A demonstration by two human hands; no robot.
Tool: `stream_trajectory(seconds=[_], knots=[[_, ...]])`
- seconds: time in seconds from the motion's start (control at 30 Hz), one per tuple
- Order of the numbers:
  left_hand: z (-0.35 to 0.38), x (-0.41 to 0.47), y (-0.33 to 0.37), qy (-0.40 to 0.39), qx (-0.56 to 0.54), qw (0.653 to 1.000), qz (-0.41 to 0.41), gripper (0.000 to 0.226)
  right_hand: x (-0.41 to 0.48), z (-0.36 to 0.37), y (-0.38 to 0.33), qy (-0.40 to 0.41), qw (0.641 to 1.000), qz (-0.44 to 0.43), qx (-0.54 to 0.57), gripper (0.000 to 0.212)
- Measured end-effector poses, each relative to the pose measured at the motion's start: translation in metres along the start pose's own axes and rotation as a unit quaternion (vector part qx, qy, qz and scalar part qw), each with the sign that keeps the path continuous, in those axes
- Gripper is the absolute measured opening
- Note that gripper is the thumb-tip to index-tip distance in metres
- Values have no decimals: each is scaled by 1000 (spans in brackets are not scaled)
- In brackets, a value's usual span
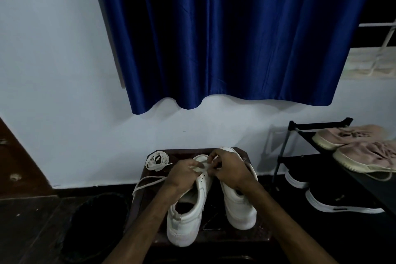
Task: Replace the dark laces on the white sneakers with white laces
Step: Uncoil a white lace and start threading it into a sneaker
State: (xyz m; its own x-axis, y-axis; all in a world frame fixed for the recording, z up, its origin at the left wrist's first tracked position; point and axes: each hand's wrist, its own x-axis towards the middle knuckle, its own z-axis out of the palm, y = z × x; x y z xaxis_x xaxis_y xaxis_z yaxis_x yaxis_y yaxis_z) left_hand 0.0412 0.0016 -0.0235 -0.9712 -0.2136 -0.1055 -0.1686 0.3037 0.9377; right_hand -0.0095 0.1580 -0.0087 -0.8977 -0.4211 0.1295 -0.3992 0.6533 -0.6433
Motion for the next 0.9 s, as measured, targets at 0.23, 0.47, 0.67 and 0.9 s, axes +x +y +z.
stream_trajectory(seconds=[0.23,0.47,0.67,0.9], knots=[[-2,10,7,5,217,973,77,21,2,1,7,-13,999,-5,40,33],[-18,3,10,31,69,997,-11,21,4,5,6,20,999,-48,2,23],[-22,-8,13,14,-109,989,-99,21,5,-1,-13,9,994,-77,-78,14],[-22,-6,8,14,-25,997,-70,18,20,1,-32,-70,994,-37,-82,15]])
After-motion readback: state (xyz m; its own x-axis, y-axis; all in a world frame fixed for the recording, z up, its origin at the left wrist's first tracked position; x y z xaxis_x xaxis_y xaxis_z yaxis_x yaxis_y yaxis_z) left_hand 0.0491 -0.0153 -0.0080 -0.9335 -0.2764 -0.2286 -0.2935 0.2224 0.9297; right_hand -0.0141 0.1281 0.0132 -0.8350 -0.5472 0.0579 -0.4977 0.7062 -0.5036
